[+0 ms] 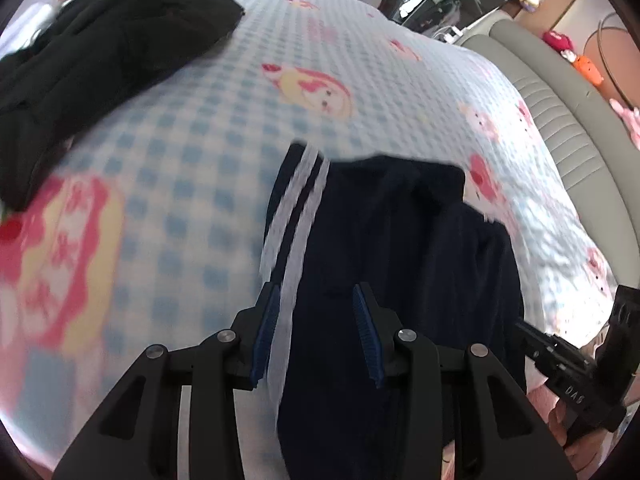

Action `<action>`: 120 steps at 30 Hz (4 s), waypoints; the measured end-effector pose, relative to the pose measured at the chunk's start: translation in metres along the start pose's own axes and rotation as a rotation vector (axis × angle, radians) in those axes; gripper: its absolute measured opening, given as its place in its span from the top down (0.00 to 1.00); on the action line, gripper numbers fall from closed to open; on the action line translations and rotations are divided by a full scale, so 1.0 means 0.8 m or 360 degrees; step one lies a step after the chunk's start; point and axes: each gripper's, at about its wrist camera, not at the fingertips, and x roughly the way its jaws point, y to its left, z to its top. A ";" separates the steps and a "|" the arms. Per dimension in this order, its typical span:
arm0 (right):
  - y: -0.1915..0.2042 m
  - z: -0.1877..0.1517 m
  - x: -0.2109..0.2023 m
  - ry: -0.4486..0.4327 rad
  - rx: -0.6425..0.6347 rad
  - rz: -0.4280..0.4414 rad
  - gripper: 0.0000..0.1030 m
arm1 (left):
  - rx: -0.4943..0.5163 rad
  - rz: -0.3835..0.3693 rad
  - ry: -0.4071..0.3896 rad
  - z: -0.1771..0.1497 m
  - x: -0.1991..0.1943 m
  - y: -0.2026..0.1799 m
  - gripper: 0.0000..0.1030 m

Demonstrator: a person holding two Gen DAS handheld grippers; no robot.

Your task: Fold clothes

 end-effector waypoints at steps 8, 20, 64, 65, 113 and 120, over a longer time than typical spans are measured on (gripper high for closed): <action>0.013 0.050 0.052 0.0007 0.0022 -0.0057 0.76 | 0.0123 0.0140 -0.0065 0.036 0.062 -0.018 0.62; 0.004 0.106 0.114 0.0020 0.0055 -0.0126 0.66 | 0.0104 0.0158 -0.0157 0.031 0.048 0.011 0.95; 0.018 0.201 0.177 -0.0011 0.0022 0.0260 0.94 | -0.0146 0.0266 -0.0195 0.083 0.044 0.132 0.95; 0.014 0.202 0.186 0.0009 0.0057 0.0254 0.94 | -0.0194 0.0223 -0.0178 0.082 0.045 0.138 0.95; 0.017 0.095 0.027 -0.0086 -0.0012 0.0118 0.46 | 0.0342 -0.0050 -0.0049 -0.057 0.003 -0.035 0.62; -0.015 -0.002 0.036 0.0104 -0.0030 -0.0041 0.46 | 0.0487 0.0169 -0.0020 -0.101 0.013 -0.054 0.67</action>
